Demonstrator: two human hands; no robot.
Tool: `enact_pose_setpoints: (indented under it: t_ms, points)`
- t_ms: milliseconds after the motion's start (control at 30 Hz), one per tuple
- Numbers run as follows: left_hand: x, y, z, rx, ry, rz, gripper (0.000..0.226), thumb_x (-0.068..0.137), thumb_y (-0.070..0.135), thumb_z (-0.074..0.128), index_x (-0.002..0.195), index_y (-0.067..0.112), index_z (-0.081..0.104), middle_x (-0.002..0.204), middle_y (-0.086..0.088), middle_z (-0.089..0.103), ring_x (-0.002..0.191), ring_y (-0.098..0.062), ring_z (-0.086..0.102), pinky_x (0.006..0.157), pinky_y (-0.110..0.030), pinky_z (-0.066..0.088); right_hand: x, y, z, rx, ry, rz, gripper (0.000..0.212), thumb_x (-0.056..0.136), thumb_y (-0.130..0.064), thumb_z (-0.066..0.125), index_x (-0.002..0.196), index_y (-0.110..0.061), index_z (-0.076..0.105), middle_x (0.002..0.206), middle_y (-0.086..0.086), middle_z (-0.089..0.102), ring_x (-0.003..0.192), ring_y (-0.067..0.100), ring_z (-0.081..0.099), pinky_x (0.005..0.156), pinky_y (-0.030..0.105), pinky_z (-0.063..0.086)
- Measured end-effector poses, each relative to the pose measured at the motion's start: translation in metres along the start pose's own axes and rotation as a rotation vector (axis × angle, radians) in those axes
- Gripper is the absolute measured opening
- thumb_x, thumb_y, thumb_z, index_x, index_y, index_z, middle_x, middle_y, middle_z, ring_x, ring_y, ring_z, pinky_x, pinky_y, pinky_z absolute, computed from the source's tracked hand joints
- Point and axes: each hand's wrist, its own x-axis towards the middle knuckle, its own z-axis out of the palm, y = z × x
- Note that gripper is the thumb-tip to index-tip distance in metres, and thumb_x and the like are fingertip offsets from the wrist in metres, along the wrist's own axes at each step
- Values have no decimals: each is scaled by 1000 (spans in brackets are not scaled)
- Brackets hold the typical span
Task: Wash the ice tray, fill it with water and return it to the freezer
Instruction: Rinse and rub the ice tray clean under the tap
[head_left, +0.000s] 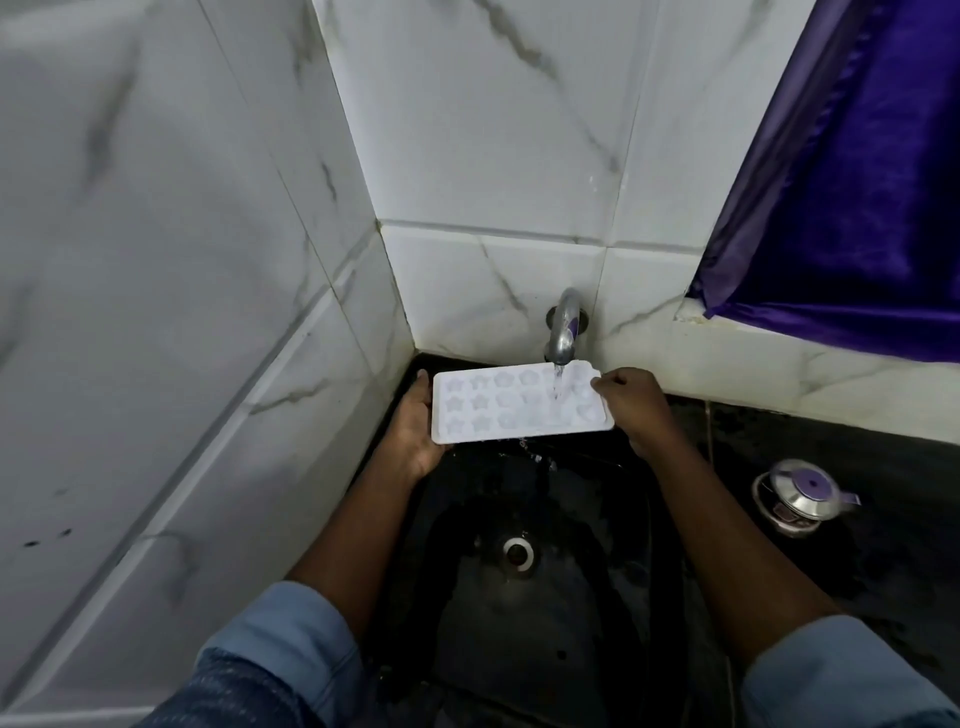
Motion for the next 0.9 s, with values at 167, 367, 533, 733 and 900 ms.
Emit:
enact_pose_setpoints:
  t_ms: [167, 367, 533, 733, 900]
  points:
    - [-2, 5, -32, -29, 12, 9, 59, 111, 49, 40, 138, 3, 64, 129, -21, 73, 116, -38, 72, 106, -55, 52, -8, -1, 23, 37, -59, -22, 25, 92, -18, 70, 89, 7, 68, 77, 7, 62, 70, 18, 56, 67, 31, 42]
    - [-7, -9, -70, 70, 59, 16, 50, 110, 41, 49, 143, 5, 61, 136, -20, 70, 127, -39, 66, 110, -60, 50, -22, 11, 40, 50, -122, -14, 19, 92, -12, 69, 85, 6, 69, 70, 9, 64, 61, 19, 57, 60, 30, 44]
    - [-28, -31, -70, 72, 15, 22, 51, 109, 46, 49, 137, 6, 65, 134, -20, 71, 120, -37, 71, 93, -50, 60, -29, 29, 33, 46, -121, 28, 16, 97, -13, 65, 90, -1, 75, 78, 9, 69, 65, 20, 61, 58, 29, 47]
    - [-32, -68, -44, 90, 3, -44, 63, 105, 56, 52, 144, 7, 58, 134, -20, 71, 123, -38, 69, 94, -52, 60, -27, 53, 11, -114, -23, -1, 20, 96, -19, 66, 83, -5, 75, 79, 9, 71, 75, 25, 66, 65, 33, 47]
    - [-33, -83, -8, 31, 27, -130, 69, 104, 64, 41, 126, 6, 71, 120, -20, 77, 107, -35, 76, 101, -52, 55, -31, 56, -1, -373, 64, -184, 22, 97, -16, 57, 96, -1, 72, 95, 17, 72, 94, 35, 67, 73, 36, 45]
